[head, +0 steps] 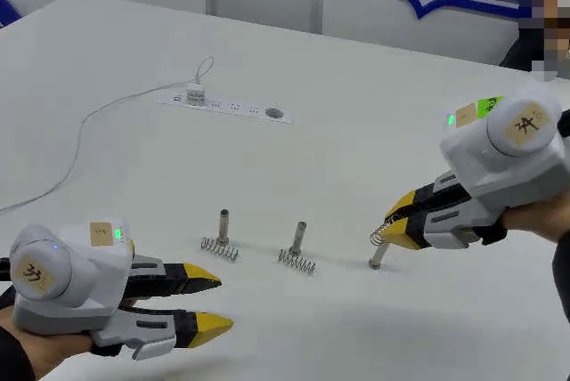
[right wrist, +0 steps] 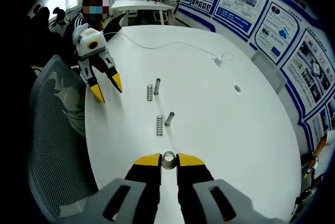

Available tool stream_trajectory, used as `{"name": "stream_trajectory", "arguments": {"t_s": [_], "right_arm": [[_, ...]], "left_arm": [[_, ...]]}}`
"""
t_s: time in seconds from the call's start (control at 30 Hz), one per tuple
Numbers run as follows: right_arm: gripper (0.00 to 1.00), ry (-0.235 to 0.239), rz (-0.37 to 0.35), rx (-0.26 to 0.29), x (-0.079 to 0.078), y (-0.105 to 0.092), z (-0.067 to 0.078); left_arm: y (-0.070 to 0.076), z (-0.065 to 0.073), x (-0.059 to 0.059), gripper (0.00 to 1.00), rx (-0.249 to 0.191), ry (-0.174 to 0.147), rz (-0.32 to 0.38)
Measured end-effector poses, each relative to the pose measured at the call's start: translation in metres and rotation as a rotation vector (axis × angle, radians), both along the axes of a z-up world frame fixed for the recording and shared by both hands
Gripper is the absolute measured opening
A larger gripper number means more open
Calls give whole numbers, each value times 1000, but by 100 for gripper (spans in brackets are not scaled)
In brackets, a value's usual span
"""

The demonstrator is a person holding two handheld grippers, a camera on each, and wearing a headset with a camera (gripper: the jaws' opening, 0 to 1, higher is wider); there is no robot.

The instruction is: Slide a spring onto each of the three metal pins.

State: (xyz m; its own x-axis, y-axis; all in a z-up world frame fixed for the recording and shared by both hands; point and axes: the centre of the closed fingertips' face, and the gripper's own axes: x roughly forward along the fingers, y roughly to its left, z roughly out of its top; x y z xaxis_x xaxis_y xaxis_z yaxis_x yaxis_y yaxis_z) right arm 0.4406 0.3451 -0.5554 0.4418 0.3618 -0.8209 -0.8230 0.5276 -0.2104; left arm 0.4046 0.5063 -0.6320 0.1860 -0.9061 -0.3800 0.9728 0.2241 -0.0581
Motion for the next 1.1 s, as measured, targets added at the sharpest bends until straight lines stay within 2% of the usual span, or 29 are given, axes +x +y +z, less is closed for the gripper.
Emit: {"name": "stream_trajectory", "arguments": {"t_s": [0.13,0.47,0.67,1.1], "right_arm": [[12,11,-19,-13,6,-8,0],[12,44,-59,-57,25,-26,-16],[12,97,-87,-63,34,-34,-31],[12,148,-109,-68,38,-38,-49]], "left_arm": [[1,0,1,30,-1,0,7],[5,-3,1,30,-1,2,20],[7,-3,1,29,-1,4,23],[10,-7,2,29,1,13,23]]}}
